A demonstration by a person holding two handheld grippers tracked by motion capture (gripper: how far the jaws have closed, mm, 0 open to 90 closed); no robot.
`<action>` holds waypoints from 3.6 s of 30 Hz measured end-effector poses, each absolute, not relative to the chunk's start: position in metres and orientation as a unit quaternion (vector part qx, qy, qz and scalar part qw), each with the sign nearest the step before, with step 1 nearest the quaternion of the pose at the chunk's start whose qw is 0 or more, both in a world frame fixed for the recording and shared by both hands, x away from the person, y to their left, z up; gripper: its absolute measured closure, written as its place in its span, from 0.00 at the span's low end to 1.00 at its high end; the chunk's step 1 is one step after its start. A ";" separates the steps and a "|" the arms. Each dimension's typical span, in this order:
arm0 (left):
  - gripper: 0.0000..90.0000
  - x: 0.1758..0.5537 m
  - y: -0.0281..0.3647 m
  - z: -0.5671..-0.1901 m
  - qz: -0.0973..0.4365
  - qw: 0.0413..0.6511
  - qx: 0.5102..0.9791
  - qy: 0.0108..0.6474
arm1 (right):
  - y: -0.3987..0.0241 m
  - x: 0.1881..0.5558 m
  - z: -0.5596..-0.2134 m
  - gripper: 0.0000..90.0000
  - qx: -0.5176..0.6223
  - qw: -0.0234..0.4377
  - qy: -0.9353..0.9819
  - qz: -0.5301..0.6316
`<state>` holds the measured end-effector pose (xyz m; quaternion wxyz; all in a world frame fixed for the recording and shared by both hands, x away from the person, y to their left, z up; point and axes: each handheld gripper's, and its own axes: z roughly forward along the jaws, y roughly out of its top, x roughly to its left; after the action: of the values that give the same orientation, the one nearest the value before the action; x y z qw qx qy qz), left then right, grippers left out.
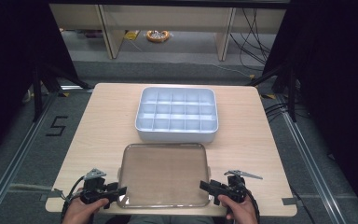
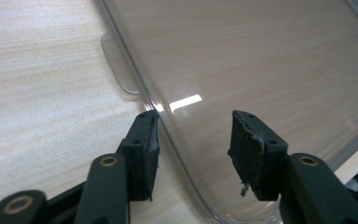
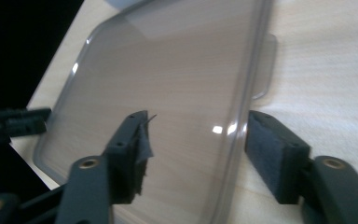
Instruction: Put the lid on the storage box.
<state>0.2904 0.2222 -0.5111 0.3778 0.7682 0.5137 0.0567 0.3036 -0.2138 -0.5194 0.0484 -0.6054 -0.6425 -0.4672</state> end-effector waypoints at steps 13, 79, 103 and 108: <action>0.53 0.288 0.222 -0.512 0.056 0.380 0.774 0.504 | -0.228 0.299 -0.529 0.72 -0.608 0.065 -0.628 -0.482; 0.60 0.296 0.228 -0.509 0.030 0.443 0.718 0.535 | -0.229 0.283 -0.495 0.77 -0.475 -0.019 -0.717 -0.510; 0.62 0.314 0.219 -0.479 0.091 0.459 0.728 0.501 | -0.232 0.304 -0.489 0.75 -0.487 -0.055 -0.698 -0.522; 0.61 0.323 0.216 -0.472 0.091 0.460 0.729 0.498 | -0.233 0.311 -0.482 0.75 -0.496 -0.051 -0.692 -0.522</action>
<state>0.3233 0.2159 -0.4716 0.4605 0.7294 0.4977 0.0906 0.3112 -0.2331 -0.4822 -0.0507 -0.4956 -0.6922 -0.5222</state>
